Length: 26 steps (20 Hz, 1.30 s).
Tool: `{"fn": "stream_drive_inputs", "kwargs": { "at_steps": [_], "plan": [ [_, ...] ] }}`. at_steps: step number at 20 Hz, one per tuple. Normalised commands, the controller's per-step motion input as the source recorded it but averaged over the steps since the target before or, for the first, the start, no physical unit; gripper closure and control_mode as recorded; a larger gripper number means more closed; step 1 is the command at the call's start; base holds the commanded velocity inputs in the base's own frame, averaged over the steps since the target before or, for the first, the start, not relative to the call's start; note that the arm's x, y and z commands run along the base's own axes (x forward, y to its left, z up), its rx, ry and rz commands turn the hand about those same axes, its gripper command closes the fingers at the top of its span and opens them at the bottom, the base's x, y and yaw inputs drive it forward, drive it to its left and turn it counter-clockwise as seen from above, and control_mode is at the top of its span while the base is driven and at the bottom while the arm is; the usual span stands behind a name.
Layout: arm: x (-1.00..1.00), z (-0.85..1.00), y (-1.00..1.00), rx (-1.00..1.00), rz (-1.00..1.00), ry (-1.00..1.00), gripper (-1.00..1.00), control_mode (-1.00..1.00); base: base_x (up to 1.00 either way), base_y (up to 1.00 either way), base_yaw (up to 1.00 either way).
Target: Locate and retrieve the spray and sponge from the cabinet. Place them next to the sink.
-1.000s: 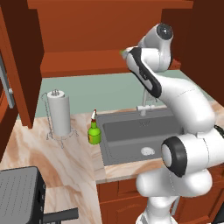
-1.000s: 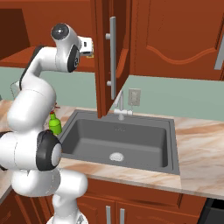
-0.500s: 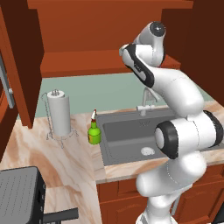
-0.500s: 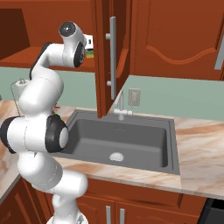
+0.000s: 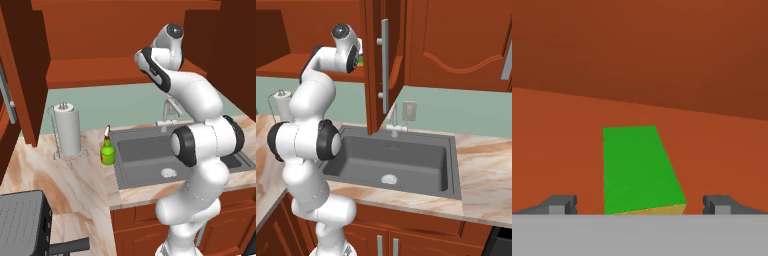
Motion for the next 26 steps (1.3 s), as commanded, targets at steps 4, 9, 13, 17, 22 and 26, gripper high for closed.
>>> {"fn": "stream_drive_inputs", "kwargs": {
  "at_steps": [4, 9, 13, 17, 22, 26],
  "plan": [
    [0.26, -0.15, -0.01, 0.00, 0.00, 0.04, -1.00, -1.00, 0.00, 0.00, 0.00],
    [0.13, -0.11, 0.03, 0.00, 0.00, 0.04, -1.00, -1.00, 0.00, 0.00, 0.00],
    [0.13, -0.10, 0.00, 0.00, 0.00, 0.07, -1.00, -1.00, 0.00, 0.00, 0.00],
    [0.13, -0.12, 0.00, 0.00, 0.00, 0.05, -1.00, -1.00, 0.00, 0.00, 0.00],
    [0.13, -0.12, 0.01, 0.00, 0.00, 0.03, 1.00, -1.00, 0.00, 0.00, 0.00],
    [0.07, -0.05, 0.01, 0.00, 0.00, 0.01, 1.00, -1.00, 0.00, 0.00, 0.00]
  ]
}}
